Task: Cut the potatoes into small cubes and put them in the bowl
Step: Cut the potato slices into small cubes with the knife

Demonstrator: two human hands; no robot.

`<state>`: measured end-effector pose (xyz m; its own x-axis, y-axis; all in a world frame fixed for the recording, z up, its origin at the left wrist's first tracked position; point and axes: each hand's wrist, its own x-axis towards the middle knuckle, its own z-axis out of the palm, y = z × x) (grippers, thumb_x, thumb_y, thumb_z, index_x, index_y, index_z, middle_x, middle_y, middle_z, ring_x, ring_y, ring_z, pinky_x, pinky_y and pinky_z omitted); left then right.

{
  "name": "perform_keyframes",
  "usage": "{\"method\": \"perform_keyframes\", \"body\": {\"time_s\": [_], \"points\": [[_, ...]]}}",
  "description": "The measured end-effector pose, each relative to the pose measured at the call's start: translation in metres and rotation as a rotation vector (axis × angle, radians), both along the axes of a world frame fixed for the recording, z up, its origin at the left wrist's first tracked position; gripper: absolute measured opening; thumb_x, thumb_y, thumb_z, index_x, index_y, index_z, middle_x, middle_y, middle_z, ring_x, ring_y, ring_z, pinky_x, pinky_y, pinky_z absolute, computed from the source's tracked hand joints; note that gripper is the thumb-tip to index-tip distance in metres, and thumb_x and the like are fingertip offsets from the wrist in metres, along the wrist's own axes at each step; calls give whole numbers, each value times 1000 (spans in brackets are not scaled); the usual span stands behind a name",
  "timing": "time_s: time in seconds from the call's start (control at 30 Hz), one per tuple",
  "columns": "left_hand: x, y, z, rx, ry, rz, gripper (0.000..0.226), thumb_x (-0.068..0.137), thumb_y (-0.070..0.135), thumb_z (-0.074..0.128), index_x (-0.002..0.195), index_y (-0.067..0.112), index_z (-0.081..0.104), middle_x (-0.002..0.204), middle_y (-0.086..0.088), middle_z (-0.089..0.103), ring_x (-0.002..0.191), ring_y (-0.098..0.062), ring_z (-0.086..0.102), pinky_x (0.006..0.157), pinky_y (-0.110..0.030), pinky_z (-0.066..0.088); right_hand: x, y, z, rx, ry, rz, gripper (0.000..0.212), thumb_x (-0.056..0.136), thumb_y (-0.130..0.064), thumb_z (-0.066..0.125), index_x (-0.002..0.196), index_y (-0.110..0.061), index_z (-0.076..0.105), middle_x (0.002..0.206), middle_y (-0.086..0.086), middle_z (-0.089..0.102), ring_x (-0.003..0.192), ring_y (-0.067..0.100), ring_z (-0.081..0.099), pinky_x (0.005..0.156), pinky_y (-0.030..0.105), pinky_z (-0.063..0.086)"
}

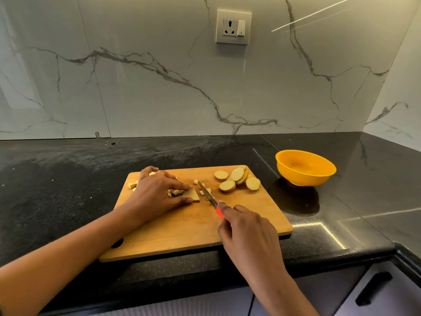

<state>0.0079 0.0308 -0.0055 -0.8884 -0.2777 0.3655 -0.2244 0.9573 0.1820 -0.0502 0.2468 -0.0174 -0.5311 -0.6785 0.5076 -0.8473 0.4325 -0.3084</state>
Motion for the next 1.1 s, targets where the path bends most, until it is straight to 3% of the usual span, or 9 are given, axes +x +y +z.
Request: {"method": "perform_keyframes", "body": {"time_s": [0.17,0.3,0.43,0.6,0.73,0.9,1.03,1.1], "points": [[3,-1,-2,-7,47,-7,45,75,61,53,114,41,63,116,11,61,113,1,45,105,-26,12,2,-6,3,-7,14,13,46,100,-33,37,146,-30,33,105,-11,56,82,8,53,65,19,39],[2,-1,-3,-19,55,-15,52,69,66,44,108,40,67,112,13,65,111,3,47,104,-27,13,12,-15,3,-8,28,27,44,99,-30,40,143,-27,39,104,-8,59,78,9,52,55,16,29],[2,-2,-4,-52,53,-36,53,71,67,40,106,40,68,110,16,67,112,3,49,105,-28,14,15,-20,-1,11,26,31,45,101,-30,35,145,-26,35,112,-6,58,88,11,57,67,21,36],[1,-3,-5,-86,82,-38,35,79,57,56,105,37,70,108,15,68,112,1,51,101,-25,12,18,-25,-1,54,40,16,46,102,-28,33,147,-23,30,114,-6,56,90,11,57,66,20,36],[0,-3,-4,-88,85,-43,37,79,57,55,105,36,70,106,13,67,109,0,51,101,-25,12,19,-31,-3,139,62,3,47,102,-21,36,148,-17,28,120,-2,55,93,13,57,66,21,35],[0,-2,-4,-96,105,-33,37,79,57,54,102,34,72,103,9,67,107,-4,53,102,-27,13,20,-45,14,272,18,37,37,100,-12,40,138,-10,41,124,7,54,99,19,56,69,25,35],[3,0,-4,-65,111,-58,51,72,65,41,102,36,71,105,9,67,109,-3,52,101,-25,11,23,-27,4,239,30,48,51,101,-16,41,148,-14,23,122,2,53,87,14,52,58,21,32],[3,0,-3,-53,117,-57,52,71,67,43,104,37,70,108,10,66,111,-3,51,101,-24,11,25,-12,0,213,29,62,52,102,-19,38,150,-17,19,120,-2,53,89,13,54,62,21,34]]}}
